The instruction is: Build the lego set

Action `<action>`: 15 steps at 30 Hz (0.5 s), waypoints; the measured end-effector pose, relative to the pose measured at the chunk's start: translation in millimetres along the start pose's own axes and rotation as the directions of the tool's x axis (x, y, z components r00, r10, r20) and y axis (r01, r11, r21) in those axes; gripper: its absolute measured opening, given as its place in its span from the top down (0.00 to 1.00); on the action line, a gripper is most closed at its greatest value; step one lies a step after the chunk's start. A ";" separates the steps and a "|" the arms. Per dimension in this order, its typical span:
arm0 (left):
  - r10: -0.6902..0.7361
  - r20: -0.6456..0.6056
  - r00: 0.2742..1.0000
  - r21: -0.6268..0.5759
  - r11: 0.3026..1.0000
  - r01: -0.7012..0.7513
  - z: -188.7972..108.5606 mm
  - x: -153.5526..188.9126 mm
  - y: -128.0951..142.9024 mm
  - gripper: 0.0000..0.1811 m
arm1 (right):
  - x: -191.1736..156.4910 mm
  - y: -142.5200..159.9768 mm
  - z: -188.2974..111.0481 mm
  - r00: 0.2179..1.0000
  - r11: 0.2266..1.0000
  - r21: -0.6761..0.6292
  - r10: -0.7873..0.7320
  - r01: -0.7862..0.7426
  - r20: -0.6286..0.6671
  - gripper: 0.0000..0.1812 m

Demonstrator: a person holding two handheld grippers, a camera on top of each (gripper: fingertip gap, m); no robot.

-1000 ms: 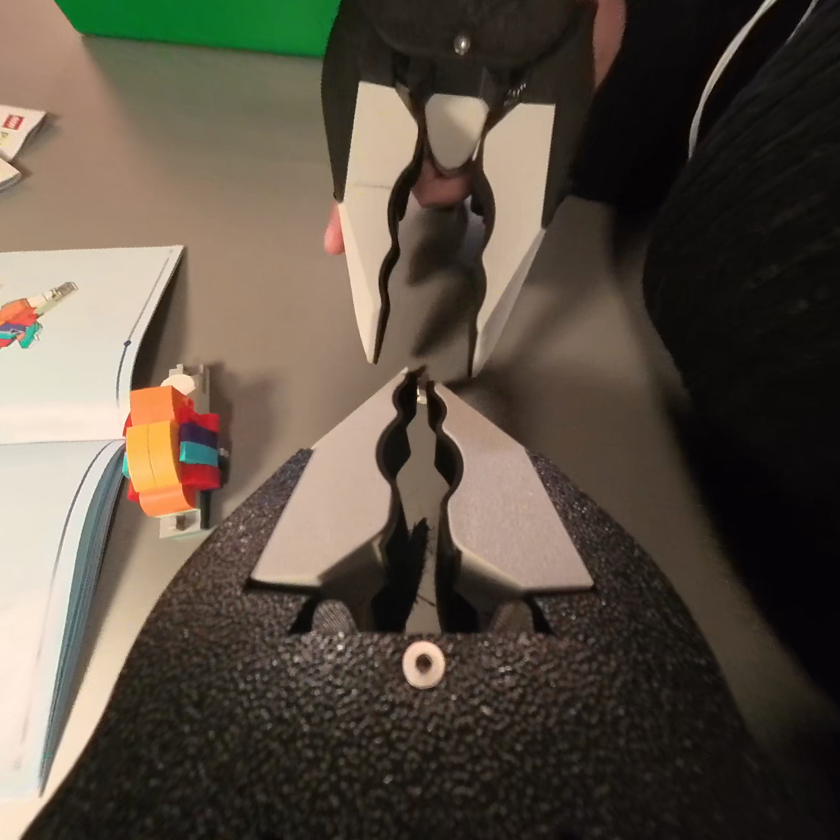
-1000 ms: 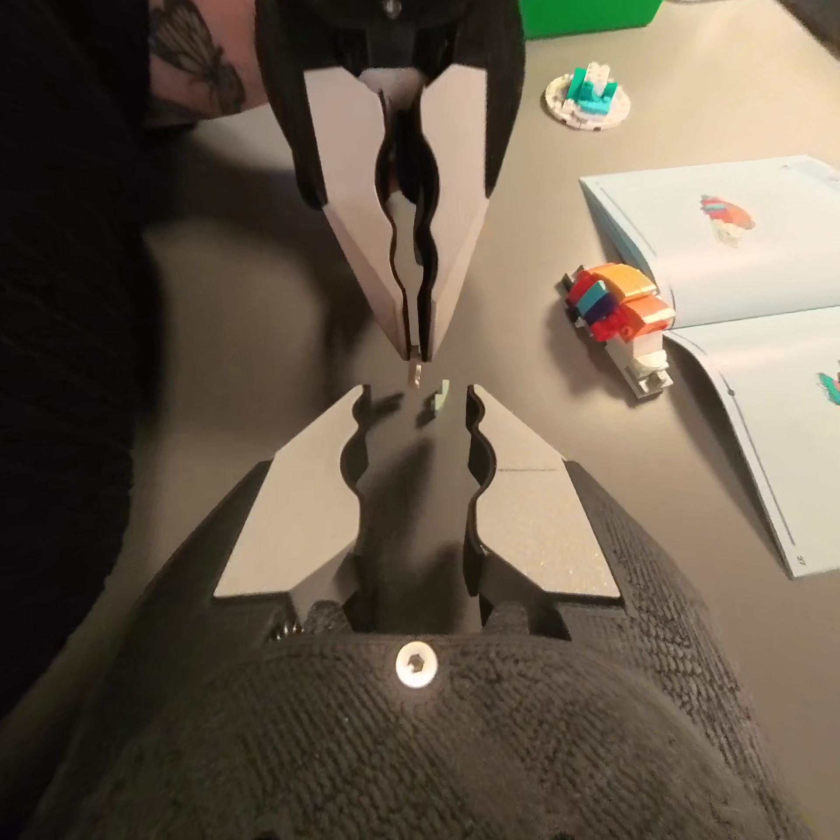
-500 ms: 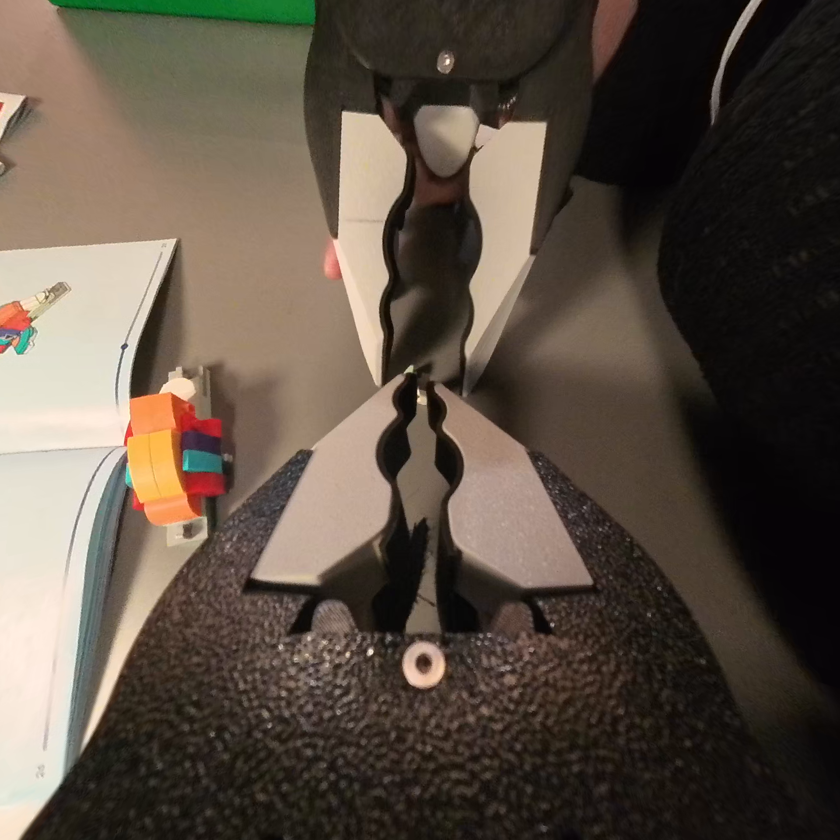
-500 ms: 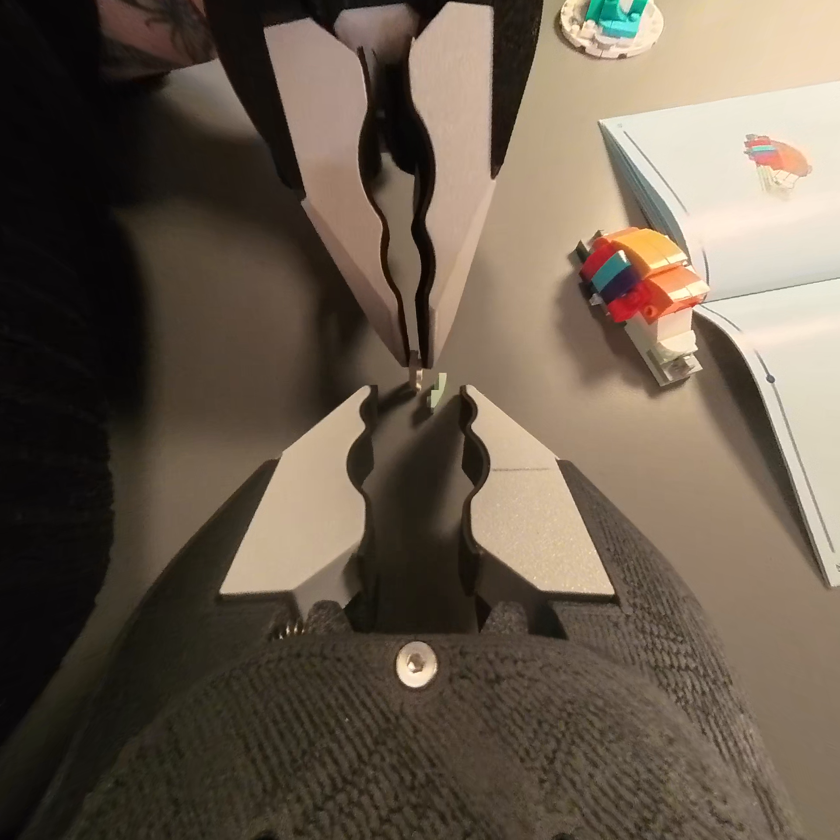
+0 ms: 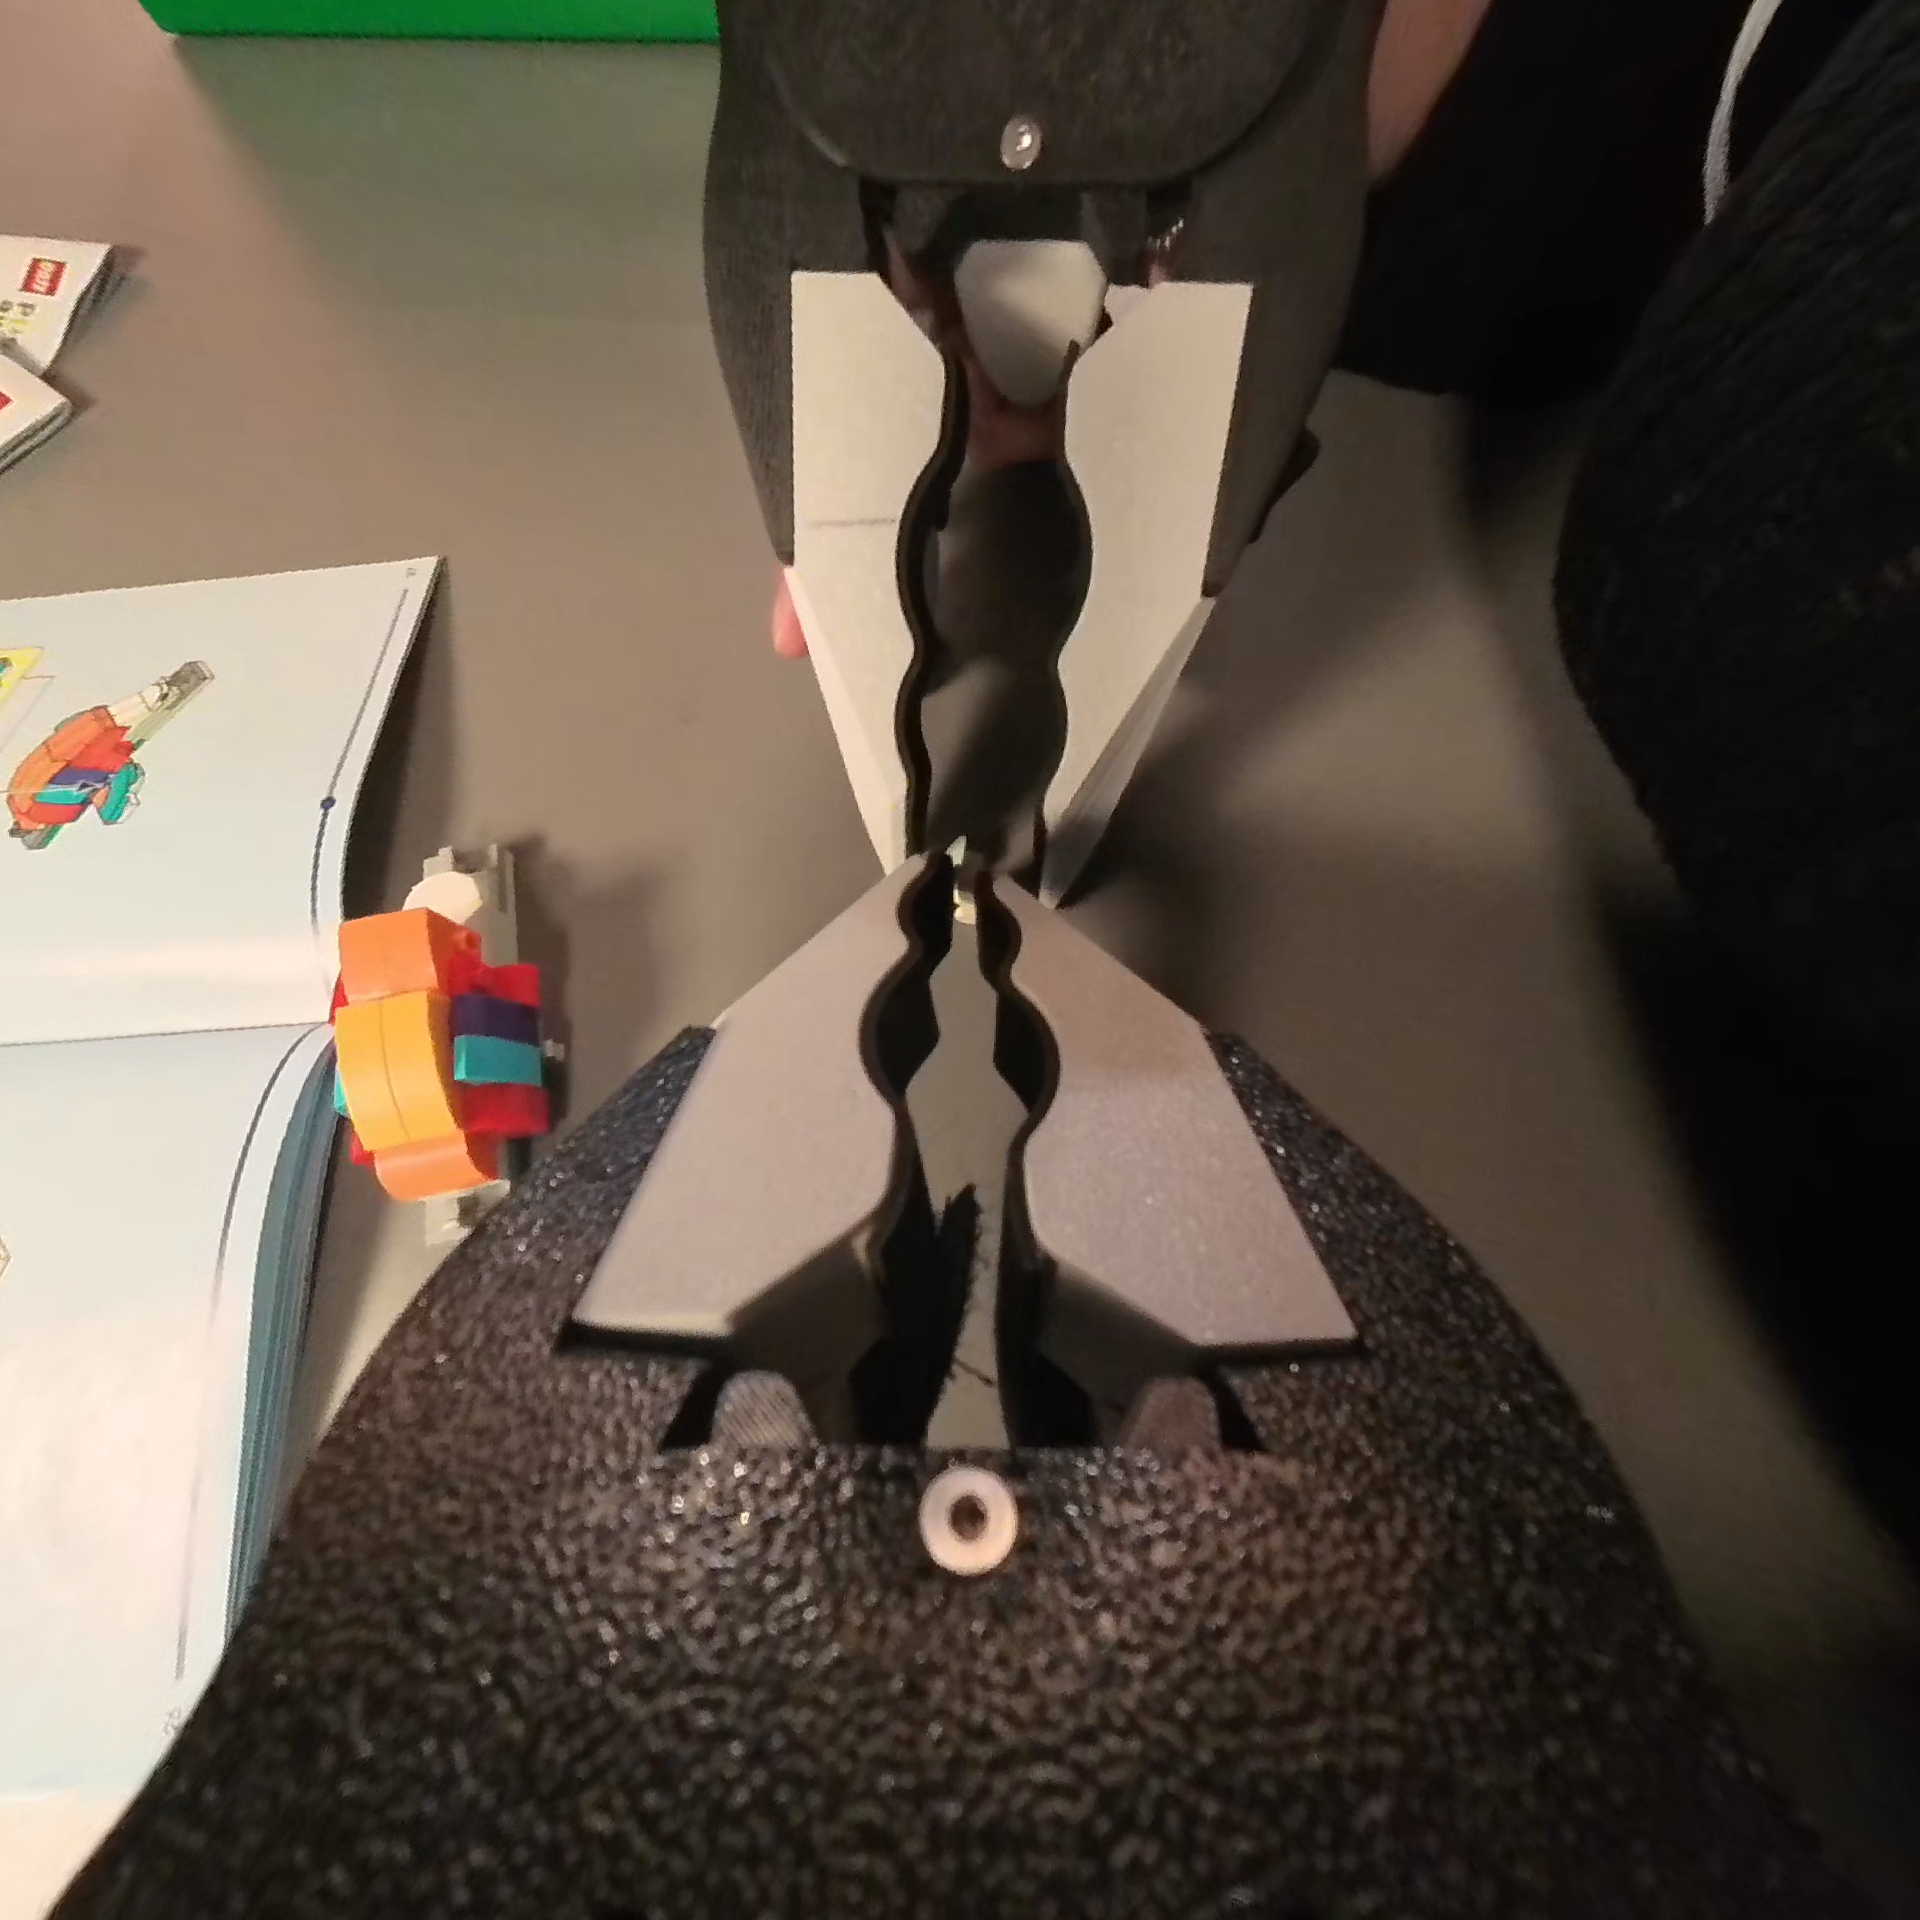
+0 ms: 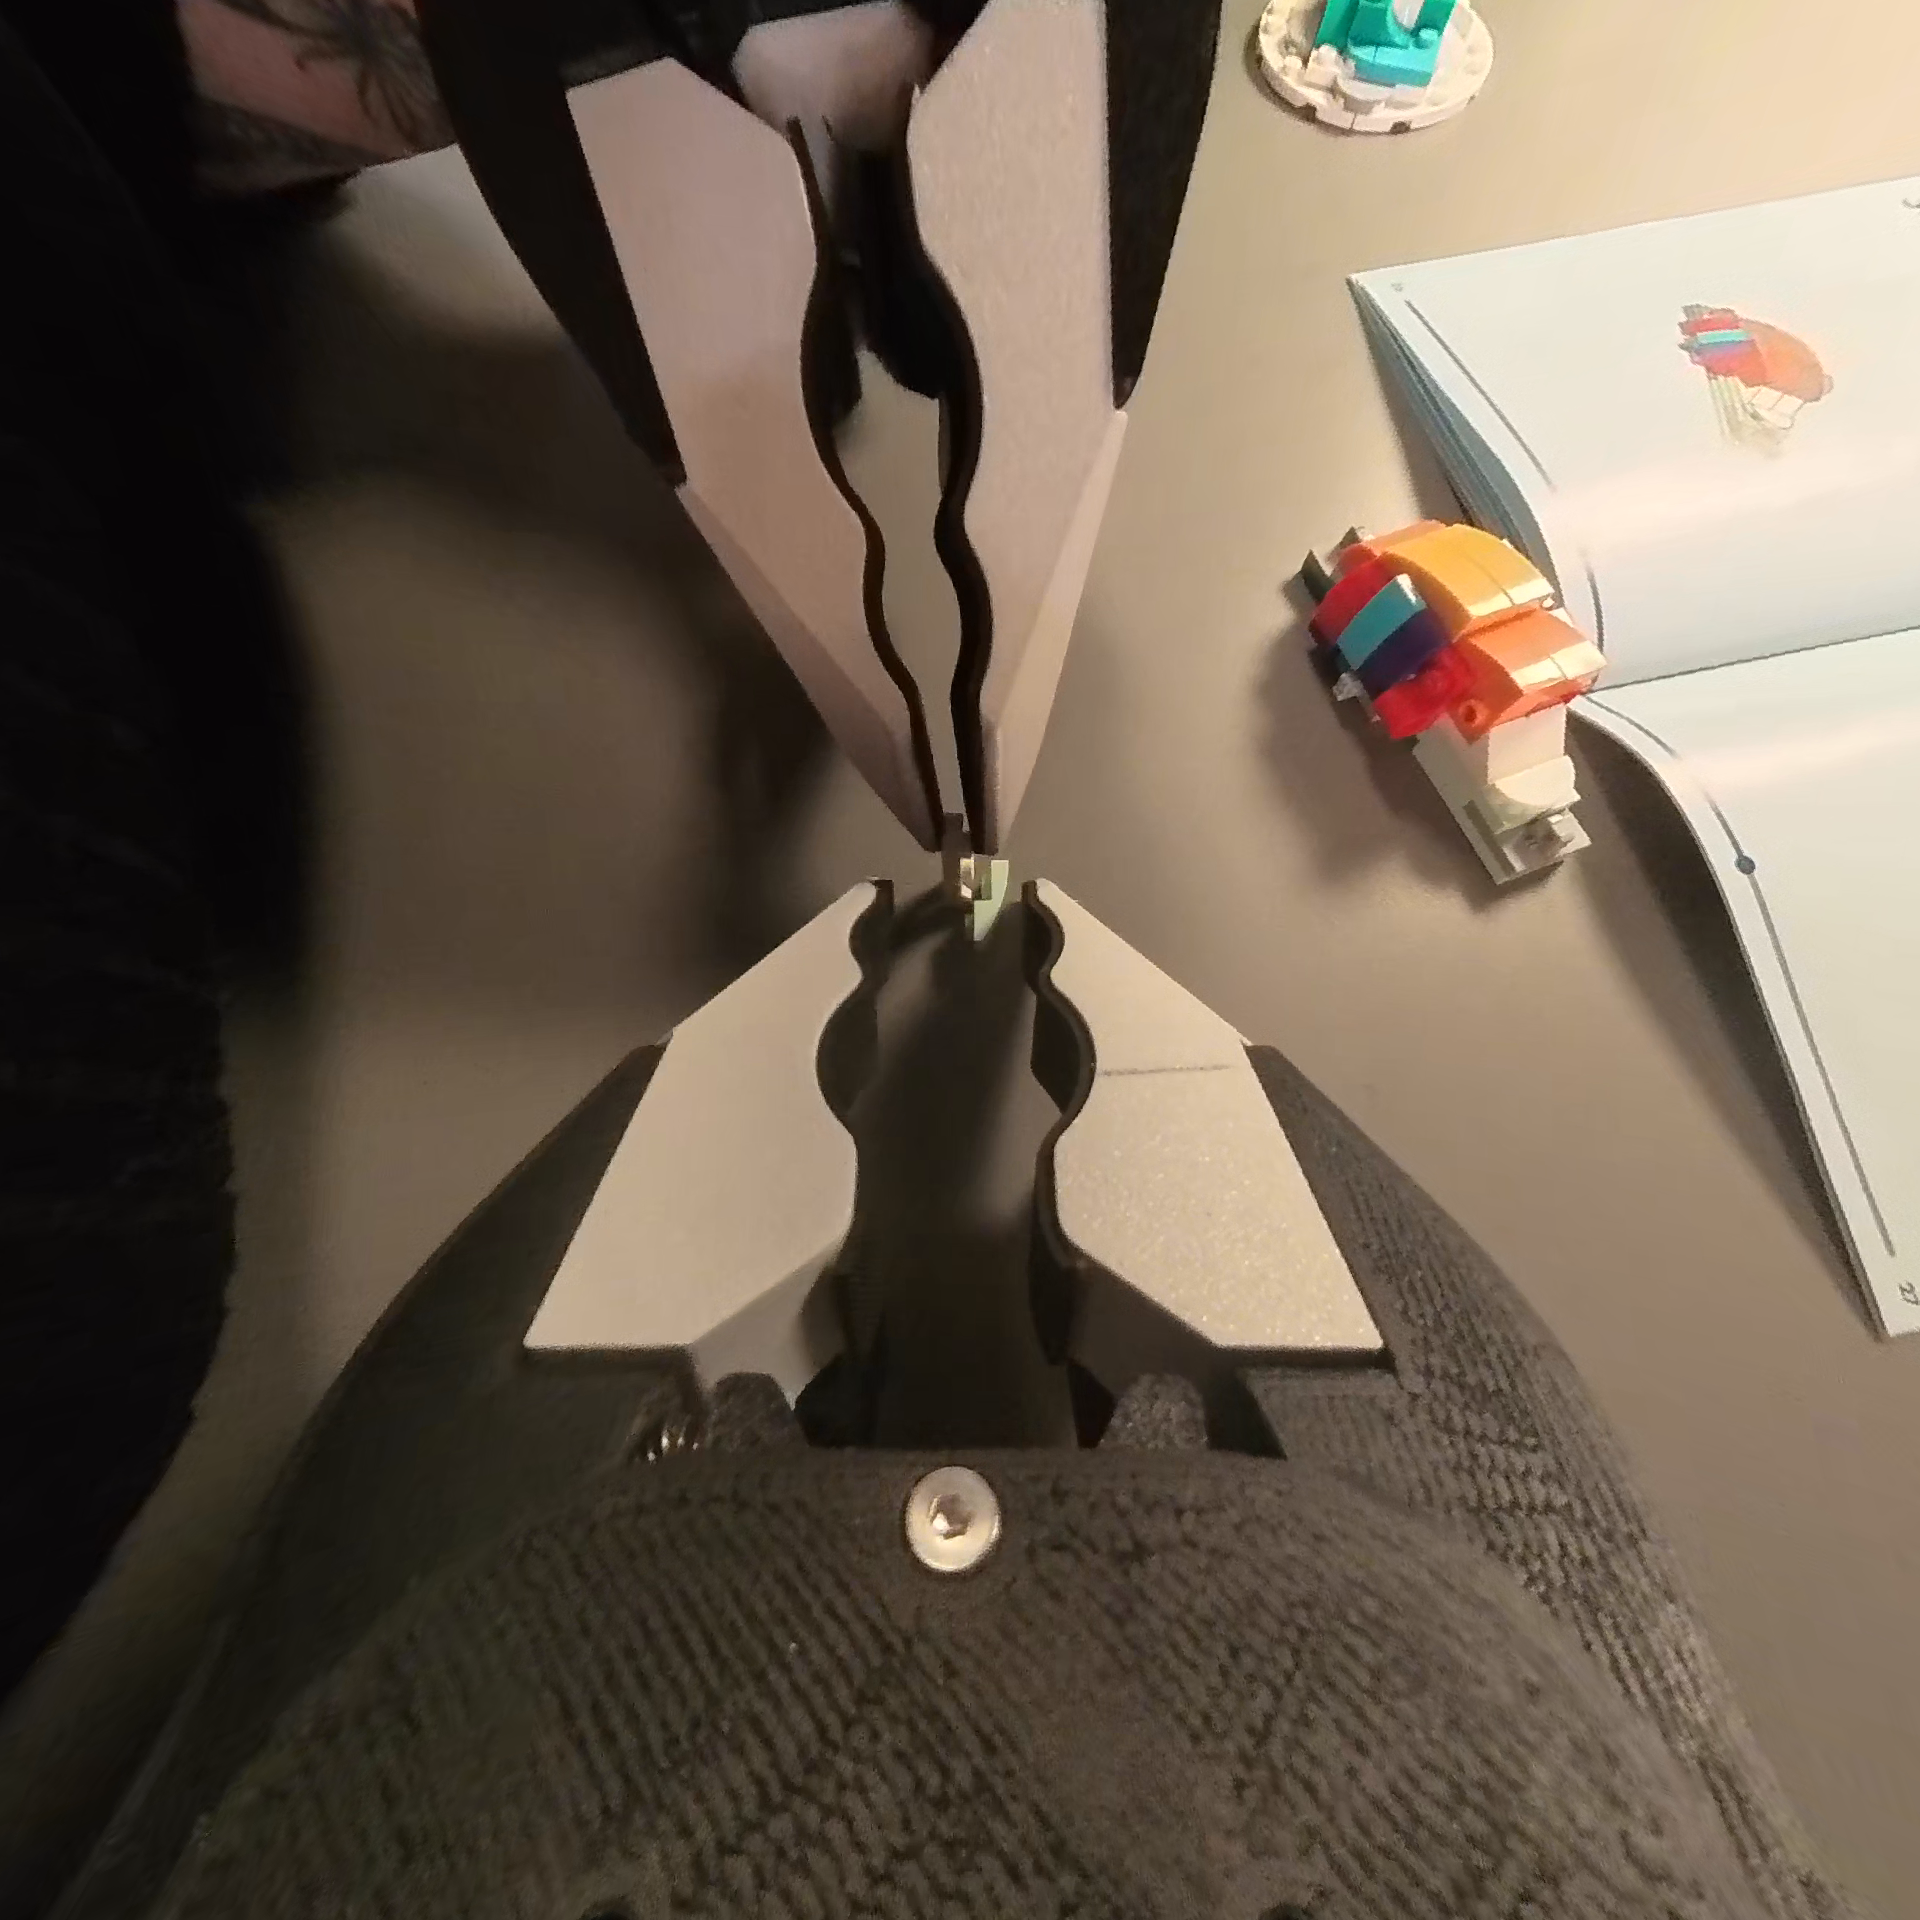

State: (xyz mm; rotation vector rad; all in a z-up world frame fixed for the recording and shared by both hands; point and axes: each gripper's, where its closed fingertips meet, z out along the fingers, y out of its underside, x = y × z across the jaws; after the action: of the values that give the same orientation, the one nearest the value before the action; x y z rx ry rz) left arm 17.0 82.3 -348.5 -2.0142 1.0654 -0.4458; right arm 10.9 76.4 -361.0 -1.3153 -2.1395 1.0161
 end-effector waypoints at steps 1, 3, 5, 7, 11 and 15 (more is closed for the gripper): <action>-0.001 -0.001 1.000 0.002 1.000 0.001 0.0 0.0 -0.1 0.98 | 0.2 0.0 0.0 1.000 1.000 0.000 0.001 -0.001 0.000 0.87; 0.004 0.001 1.000 0.005 1.000 -0.004 0.0 0.1 -0.2 0.98 | 0.6 -0.3 0.3 1.000 1.000 0.000 0.004 -0.004 -0.001 0.88; 0.008 0.003 1.000 0.007 1.000 -0.008 -0.1 0.2 -0.2 0.98 | 0.8 -0.4 0.5 1.000 1.000 0.000 0.004 -0.004 -0.002 0.88; 0.015 0.003 1.000 0.014 1.000 -0.015 -0.7 0.9 0.1 0.98 | 1.0 -0.5 0.5 1.000 1.000 0.000 0.005 -0.005 -0.003 0.88; -0.005 -0.002 1.000 0.033 0.999 0.006 -2.5 1.4 1.1 0.99 | 1.1 -0.6 0.7 1.000 1.000 0.000 0.002 -0.002 -0.006 0.88; -0.021 -0.008 1.000 0.037 0.999 0.021 -4.0 1.1 2.0 0.99 | 1.2 -0.7 0.8 1.000 1.000 0.000 0.003 -0.003 -0.004 0.88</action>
State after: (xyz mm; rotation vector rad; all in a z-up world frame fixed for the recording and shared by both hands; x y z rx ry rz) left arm 14.1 78.8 -347.6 -1.9937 1.0342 -0.4813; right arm 9.4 77.0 -361.0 -1.3198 -2.1348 1.0135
